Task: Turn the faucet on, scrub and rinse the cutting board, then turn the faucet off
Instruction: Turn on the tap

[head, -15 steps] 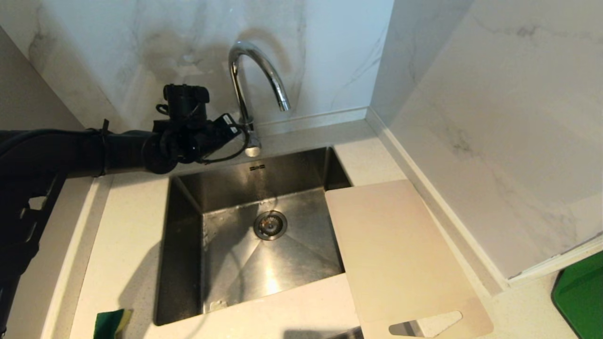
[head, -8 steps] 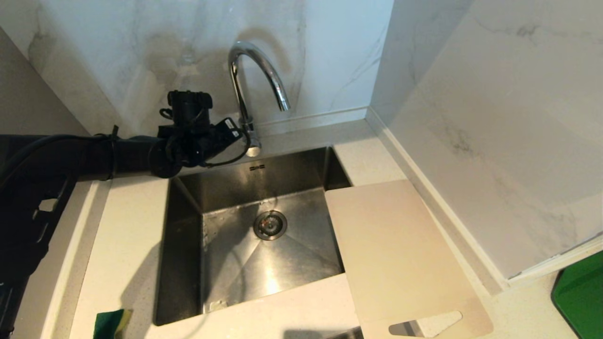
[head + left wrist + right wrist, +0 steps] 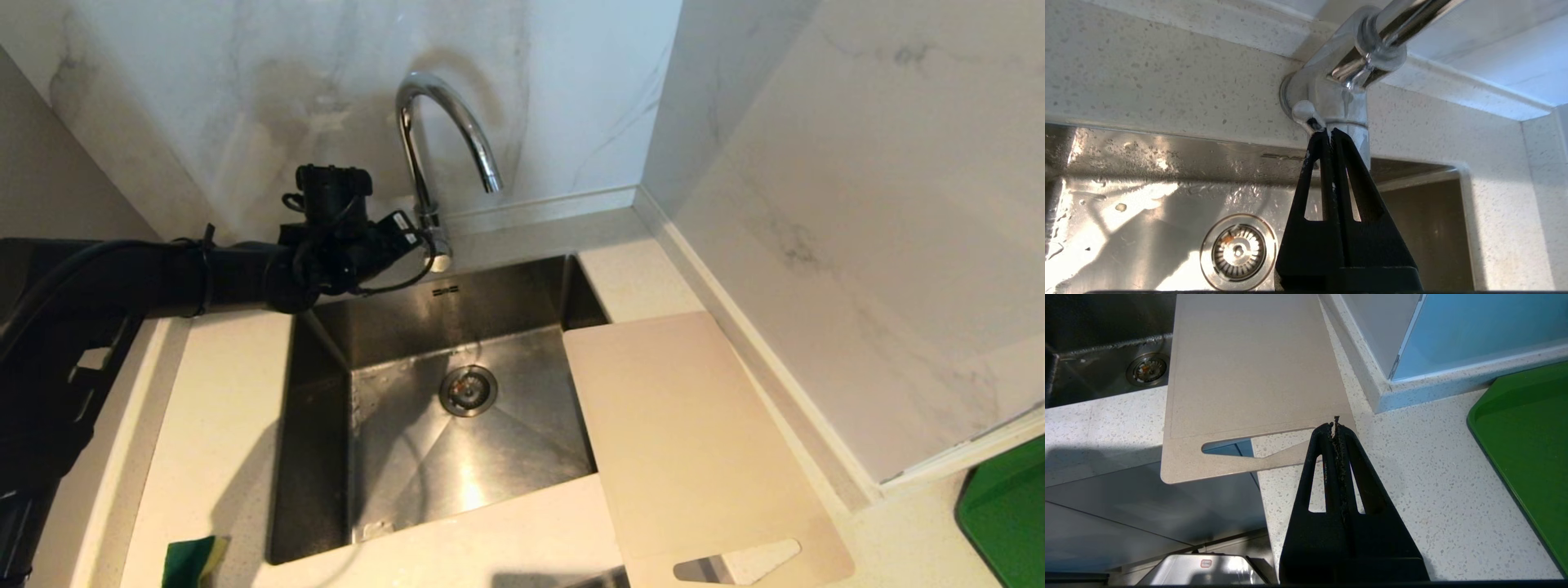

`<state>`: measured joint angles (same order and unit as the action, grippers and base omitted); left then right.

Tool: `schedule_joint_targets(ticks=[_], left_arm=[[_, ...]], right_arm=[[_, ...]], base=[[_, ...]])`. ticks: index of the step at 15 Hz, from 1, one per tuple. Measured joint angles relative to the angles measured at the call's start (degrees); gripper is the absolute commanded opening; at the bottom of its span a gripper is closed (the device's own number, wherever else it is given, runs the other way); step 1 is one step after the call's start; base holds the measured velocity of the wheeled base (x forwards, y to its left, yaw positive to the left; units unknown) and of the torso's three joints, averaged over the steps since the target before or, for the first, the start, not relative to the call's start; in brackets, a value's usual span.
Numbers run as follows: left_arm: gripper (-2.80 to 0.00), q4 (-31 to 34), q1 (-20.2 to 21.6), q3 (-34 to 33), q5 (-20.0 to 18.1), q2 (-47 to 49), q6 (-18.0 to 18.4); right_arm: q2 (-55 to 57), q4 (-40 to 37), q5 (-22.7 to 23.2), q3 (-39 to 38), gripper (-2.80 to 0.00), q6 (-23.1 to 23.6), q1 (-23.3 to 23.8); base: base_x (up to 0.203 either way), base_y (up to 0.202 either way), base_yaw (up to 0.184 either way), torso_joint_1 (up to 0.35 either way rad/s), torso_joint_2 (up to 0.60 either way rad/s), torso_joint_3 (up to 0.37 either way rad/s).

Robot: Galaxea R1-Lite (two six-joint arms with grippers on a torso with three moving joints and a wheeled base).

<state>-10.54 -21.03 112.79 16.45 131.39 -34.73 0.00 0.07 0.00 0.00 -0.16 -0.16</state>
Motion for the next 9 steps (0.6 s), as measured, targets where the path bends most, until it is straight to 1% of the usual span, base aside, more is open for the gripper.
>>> schedule_joint_targets(ticks=[3,6,9], left_arm=[[-2.80,0.75,0.28,-0.13,0.17,0.61,0.12],[-2.80,4.09,0.24,-0.17,0.09,0.83,0.33],[-2.80,3.88,0.33,-0.22,-0.02,0.74,0.30]], right_arm=[[0.02,0.02,0.00,0.00,-2.80,-0.05,0.00],[0.00,-0.02,0.00,0.00,-2.80,-0.02,0.00],[0.02,-0.02,0.00,0.00,-2.80,-0.01,0.00]], base=[[0.000,0.000,0.000,0.000,0.00,0.000],[0.000,0.000,0.000,0.000,0.00,0.000],[0.000,0.000,0.000,0.000,0.00,0.000]])
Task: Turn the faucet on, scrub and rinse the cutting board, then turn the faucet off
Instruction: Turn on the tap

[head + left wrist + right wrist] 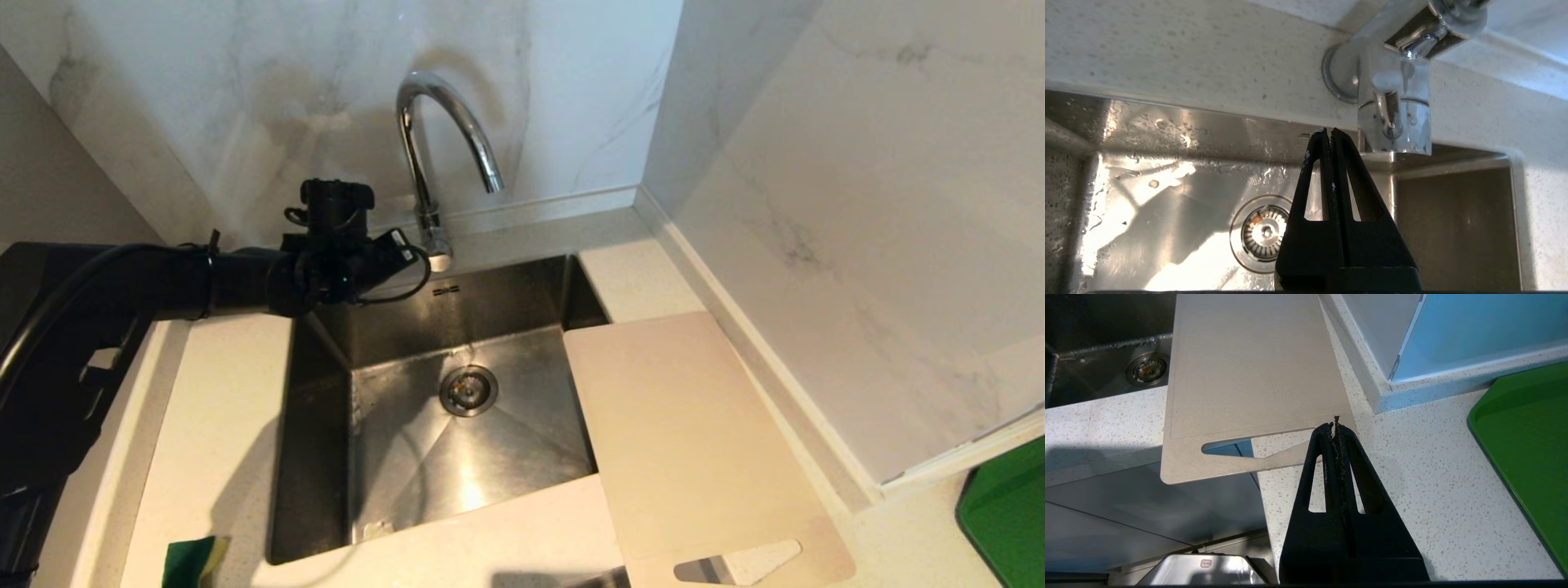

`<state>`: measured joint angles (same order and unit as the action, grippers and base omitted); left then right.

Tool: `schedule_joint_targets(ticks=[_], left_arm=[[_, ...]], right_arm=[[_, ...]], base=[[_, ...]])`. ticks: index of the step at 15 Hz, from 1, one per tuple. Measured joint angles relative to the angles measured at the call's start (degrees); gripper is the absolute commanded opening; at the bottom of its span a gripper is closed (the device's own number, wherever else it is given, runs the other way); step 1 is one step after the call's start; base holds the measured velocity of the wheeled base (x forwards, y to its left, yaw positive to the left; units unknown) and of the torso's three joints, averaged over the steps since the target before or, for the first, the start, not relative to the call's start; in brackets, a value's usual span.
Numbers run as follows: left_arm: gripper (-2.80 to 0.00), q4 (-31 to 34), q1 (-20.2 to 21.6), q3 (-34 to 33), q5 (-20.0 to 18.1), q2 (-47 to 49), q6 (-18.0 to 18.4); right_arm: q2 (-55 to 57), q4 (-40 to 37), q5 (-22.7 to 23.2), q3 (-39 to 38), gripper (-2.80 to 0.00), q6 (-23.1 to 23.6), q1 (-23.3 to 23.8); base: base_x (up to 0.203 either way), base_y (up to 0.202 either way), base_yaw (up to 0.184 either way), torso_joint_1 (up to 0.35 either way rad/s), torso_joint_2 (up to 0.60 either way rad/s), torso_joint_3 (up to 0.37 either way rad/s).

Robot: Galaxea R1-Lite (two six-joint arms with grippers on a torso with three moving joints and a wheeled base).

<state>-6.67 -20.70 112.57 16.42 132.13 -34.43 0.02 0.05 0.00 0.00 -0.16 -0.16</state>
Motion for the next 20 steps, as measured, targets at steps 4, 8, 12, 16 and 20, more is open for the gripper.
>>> schedule_joint_targets(ticks=[4,8,12,16,20], left_arm=[[-2.80,0.36,0.00,0.00,0.00,-0.13,0.00],[-2.80,2.52,-0.02,-0.02,-0.22,-0.20,0.01],[0.00,3.75,-0.05,-0.05,-0.50,-0.25,0.02],[0.00,5.45,-0.11,-0.66,-2.82,-1.26,-0.86],[0.00,4.67,-0.44,-0.59,-3.58,-2.37,-2.95]], right_arm=[[-0.02,0.02,-0.02,0.00,-2.80,-0.02,0.00],[-0.01,0.00,0.00,0.00,-2.80,-0.02,0.00],[-0.02,-0.02,0.00,0.00,-2.80,-0.02,0.00],[0.01,0.02,0.00,0.00,-2.80,-0.04,0.00],[-0.02,0.04,0.00,0.00,-2.80,-0.02,0.00]], base=[[0.000,0.000,0.000,0.000,0.00,0.000],[0.000,0.000,0.000,0.000,0.00,0.000],[0.000,0.000,0.000,0.000,0.00,0.000],[0.000,0.000,0.000,0.000,0.00,0.000],[0.000,0.000,0.000,0.000,0.00,0.000]])
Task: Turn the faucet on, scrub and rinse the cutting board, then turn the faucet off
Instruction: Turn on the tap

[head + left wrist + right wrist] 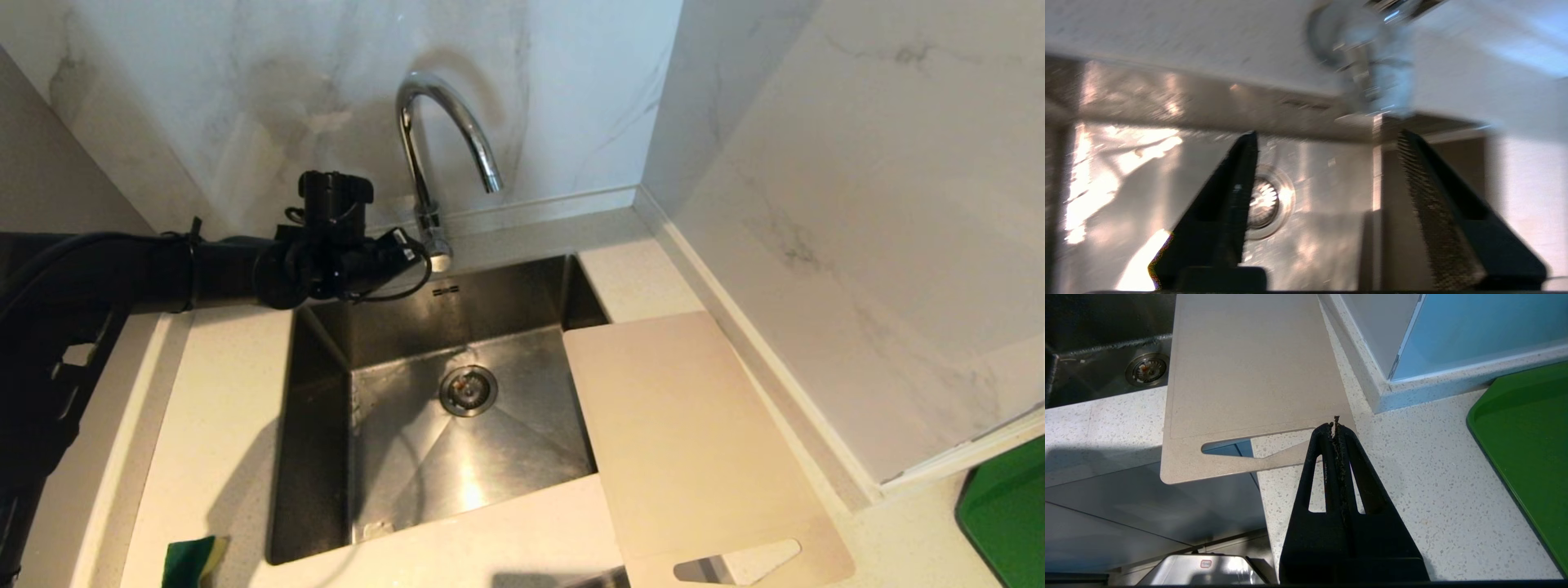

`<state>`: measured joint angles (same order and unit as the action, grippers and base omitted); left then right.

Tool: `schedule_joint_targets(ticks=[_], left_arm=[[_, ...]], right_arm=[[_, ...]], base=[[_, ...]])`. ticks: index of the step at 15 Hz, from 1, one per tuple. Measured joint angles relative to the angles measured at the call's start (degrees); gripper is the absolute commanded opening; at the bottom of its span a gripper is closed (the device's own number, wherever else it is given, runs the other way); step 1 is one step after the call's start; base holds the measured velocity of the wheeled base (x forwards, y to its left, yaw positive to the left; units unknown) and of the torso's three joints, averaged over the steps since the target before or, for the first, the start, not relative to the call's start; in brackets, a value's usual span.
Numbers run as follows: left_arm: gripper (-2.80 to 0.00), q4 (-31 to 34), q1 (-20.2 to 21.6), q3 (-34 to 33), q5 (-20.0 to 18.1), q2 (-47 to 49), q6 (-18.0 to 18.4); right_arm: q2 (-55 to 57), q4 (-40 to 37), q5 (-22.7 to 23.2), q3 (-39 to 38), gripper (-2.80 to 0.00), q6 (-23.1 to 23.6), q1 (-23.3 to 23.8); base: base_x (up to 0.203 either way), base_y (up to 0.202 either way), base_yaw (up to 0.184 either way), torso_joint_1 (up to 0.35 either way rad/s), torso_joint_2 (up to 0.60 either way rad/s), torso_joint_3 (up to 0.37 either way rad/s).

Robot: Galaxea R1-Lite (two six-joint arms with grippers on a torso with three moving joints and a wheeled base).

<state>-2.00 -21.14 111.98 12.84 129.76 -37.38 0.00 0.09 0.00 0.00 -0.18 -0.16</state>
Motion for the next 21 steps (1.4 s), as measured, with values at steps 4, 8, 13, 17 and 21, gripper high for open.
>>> schedule_joint_targets(ticks=[4,8,13,17,21], left_arm=[[0.00,-4.53,-0.64,0.22,1.08,-0.13,-1.10],[0.00,-8.57,-0.94,0.23,1.93,-0.02,-4.84],[0.00,-12.13,-0.77,0.20,3.86,0.53,-12.48],[0.00,-12.16,-1.54,0.11,10.60,0.69,-13.42],[0.00,-12.41,-1.68,0.09,15.90,0.75,-13.70]], right_arm=[[0.00,-0.04,0.00,0.00,-2.80,0.01,0.00],[0.02,-0.04,0.00,0.00,-2.80,0.02,0.00],[0.02,-0.01,0.00,0.00,-2.80,-0.02,0.00],[0.00,-0.02,0.00,0.00,-2.80,0.00,0.00],[0.00,-0.01,0.00,0.00,-2.80,0.00,0.00]], base=[[0.000,0.000,0.000,0.000,0.00,0.000],[0.000,0.000,0.000,0.000,0.00,0.000],[0.000,0.000,0.000,0.000,0.00,0.000],[0.000,0.000,0.000,0.000,0.00,0.000],[0.000,0.000,0.000,0.000,0.00,0.000]])
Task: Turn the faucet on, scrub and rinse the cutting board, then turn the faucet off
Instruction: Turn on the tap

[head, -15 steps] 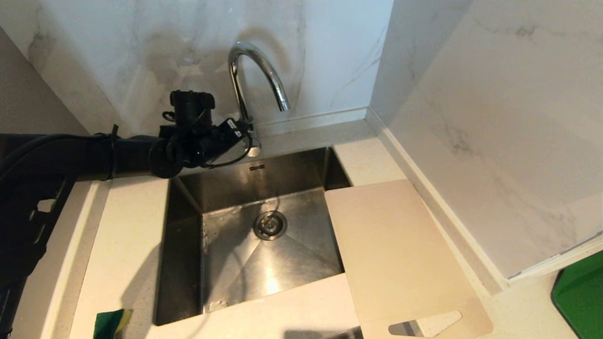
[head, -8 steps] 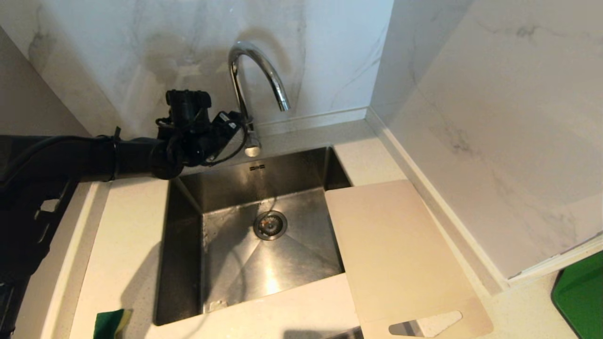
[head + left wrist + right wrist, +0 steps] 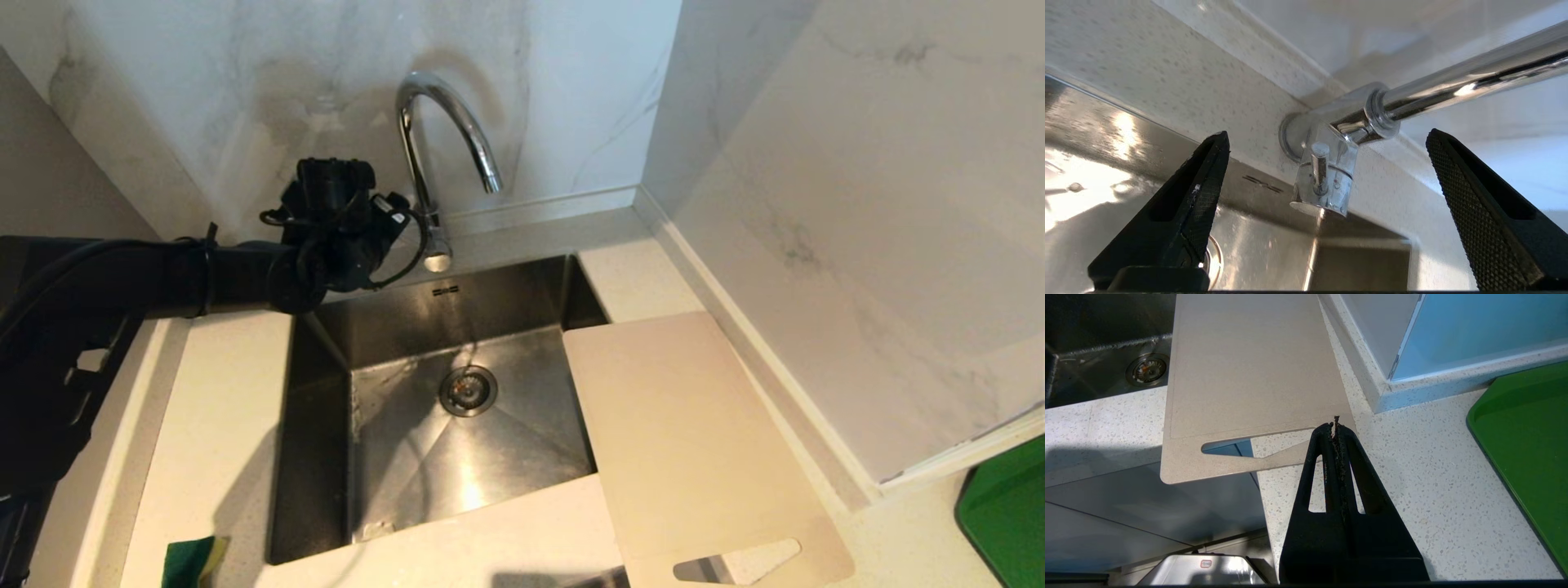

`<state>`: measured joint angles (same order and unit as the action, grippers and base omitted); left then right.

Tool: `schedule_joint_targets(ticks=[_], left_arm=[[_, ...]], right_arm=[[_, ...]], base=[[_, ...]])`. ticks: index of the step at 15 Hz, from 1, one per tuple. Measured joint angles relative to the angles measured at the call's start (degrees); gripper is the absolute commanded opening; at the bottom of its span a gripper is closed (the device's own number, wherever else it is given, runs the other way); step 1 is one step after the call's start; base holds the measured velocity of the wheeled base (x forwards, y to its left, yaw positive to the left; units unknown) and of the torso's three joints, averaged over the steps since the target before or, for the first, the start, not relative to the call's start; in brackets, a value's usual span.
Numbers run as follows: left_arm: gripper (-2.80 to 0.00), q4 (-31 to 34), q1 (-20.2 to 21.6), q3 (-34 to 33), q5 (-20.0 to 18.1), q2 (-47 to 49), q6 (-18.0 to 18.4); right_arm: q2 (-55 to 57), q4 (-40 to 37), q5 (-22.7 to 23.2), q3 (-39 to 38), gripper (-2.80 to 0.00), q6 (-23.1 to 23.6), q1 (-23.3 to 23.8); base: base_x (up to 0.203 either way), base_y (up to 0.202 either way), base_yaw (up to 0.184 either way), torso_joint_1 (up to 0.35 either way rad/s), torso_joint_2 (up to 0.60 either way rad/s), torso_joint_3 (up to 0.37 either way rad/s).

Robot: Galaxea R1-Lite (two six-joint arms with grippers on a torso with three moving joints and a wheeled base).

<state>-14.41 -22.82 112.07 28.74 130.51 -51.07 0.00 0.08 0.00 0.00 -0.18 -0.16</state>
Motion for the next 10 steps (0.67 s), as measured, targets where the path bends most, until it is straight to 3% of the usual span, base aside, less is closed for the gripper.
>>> schedule_joint_targets(ticks=[3,10], left_arm=[[0.00,0.14,0.15,0.00,1.36,0.22,0.97],[0.00,0.08,0.00,0.09,1.60,1.15,9.13]], right_arm=[[0.00,-0.01,-0.02,0.00,-2.80,0.00,0.00],[0.02,-0.03,0.00,0.00,-2.80,0.02,0.00]], base=[[0.000,0.000,0.000,0.000,0.00,0.000],[0.000,0.000,0.000,0.000,0.00,0.000]])
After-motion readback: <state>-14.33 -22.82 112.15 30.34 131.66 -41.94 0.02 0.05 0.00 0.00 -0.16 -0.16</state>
